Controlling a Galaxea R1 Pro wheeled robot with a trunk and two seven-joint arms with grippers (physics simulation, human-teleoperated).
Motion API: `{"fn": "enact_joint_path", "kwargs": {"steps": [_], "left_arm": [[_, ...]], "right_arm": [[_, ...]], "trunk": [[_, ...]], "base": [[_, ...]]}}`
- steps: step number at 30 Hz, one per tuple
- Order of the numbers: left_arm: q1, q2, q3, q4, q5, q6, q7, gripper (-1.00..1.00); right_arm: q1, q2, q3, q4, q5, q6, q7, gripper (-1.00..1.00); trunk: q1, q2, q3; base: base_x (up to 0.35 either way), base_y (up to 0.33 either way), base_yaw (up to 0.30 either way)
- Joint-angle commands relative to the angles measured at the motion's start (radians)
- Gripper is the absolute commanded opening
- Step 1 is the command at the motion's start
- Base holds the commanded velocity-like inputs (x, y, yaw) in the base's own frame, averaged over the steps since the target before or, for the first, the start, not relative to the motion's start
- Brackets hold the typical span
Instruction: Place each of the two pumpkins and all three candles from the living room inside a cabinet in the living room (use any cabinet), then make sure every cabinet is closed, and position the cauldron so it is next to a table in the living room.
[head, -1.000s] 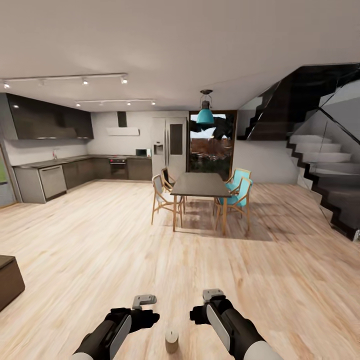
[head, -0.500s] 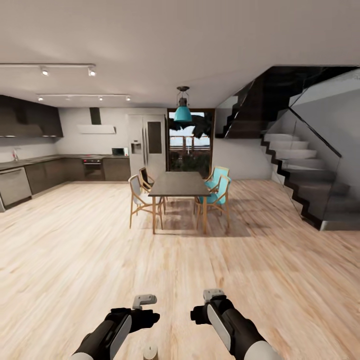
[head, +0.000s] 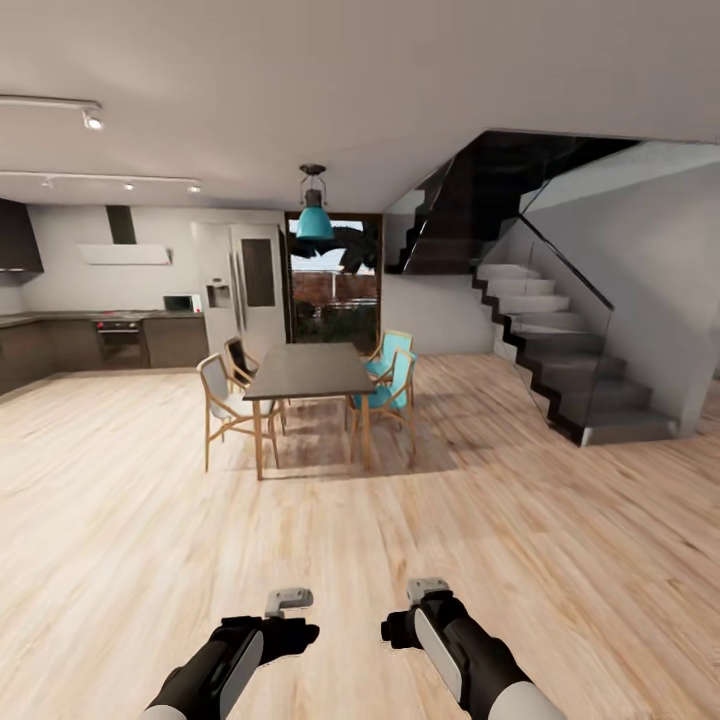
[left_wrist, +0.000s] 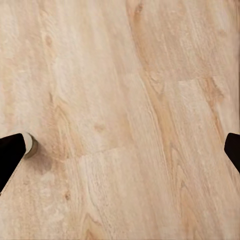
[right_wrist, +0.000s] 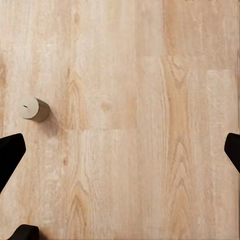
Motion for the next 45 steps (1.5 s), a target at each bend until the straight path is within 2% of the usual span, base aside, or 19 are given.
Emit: {"fn": "enact_joint_path", "kwargs": {"steps": [1,9,21,45], "left_arm": [[0.0,0.001,-0.002,-0.002,0.01,0.004,0.003,1.0],[0.0,0.001,-0.002,-0.002,0.009,-0.002,0.004,1.0],[0.0,0.0,-0.002,-0.001,0.008,-0.003,0.007,1.0],[0.0,0.0,-0.003,-0.001,0.007,-0.003,0.009,1.0]], "right_arm": [[-0.001,0.0,0.005,-0.001,-0.01,0.003,-0.009,1.0],[-0.001,0.0,0.005,-0.001,-0.01,0.003,-0.009,1.0],[-0.001,0.0,0.015,-0.001,-0.009,0.003,-0.013,1.0],[-0.001,0.005,0.016,-0.002,-0.01,0.003,-0.009,1.0]], "trunk": [[0.001,-0.001,-0.002],[0.001,-0.001,-0.006],[0.001,-0.001,-0.006],[0.001,-0.001,-0.006]], "base": [[0.325,-0.009,-0.268],[0.332,-0.003,-0.213],[0.332,-0.026,-0.019],[0.271,-0.2,0.003]]}}
